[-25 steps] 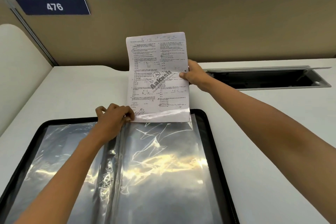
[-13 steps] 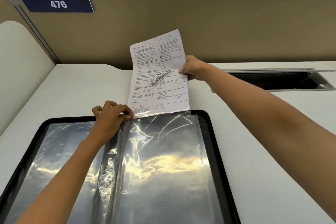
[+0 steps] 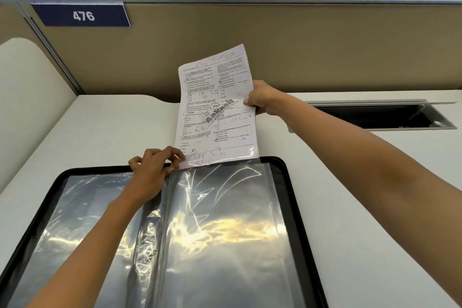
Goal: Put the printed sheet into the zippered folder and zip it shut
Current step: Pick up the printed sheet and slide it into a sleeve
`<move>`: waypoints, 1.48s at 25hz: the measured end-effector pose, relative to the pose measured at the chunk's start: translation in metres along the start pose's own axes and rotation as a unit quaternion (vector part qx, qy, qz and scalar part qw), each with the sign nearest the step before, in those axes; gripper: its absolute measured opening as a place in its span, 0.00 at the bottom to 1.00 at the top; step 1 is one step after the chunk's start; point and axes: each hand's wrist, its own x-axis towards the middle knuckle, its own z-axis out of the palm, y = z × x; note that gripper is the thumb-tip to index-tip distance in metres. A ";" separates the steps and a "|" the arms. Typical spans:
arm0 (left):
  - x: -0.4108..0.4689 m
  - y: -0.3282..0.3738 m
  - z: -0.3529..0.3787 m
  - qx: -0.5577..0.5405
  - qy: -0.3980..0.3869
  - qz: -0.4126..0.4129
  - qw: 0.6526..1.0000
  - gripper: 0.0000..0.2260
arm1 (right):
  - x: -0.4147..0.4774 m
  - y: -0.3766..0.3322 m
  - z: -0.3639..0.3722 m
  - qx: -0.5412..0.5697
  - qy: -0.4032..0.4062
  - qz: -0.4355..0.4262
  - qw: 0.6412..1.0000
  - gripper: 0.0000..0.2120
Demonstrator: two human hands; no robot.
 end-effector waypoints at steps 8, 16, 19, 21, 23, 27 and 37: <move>0.013 0.004 -0.001 -0.045 0.010 -0.169 0.985 0.10 | -0.003 -0.005 0.000 -0.027 -0.010 -0.006 1.000 0.21; 0.010 0.006 0.001 -0.003 0.014 -0.182 0.983 0.09 | -0.008 -0.008 0.001 -0.117 0.007 -0.058 0.991 0.22; 0.012 0.005 0.001 -0.021 0.012 -0.199 0.980 0.09 | -0.013 -0.004 -0.001 -0.116 -0.008 -0.058 0.992 0.22; 0.015 0.004 0.000 -0.066 -0.002 -0.207 0.976 0.11 | -0.017 0.001 -0.001 -0.114 -0.032 -0.045 0.992 0.21; 0.020 0.005 -0.001 -0.152 -0.023 -0.208 0.966 0.13 | -0.023 0.007 0.001 -0.106 -0.072 -0.029 0.991 0.19; 0.026 0.006 0.001 -0.173 -0.019 -0.227 0.958 0.13 | -0.032 0.024 0.000 -0.070 -0.126 0.000 0.990 0.18; 0.026 0.017 -0.007 -0.120 -0.055 -0.211 0.969 0.15 | -0.044 0.073 -0.006 -0.027 -0.195 0.017 0.980 0.20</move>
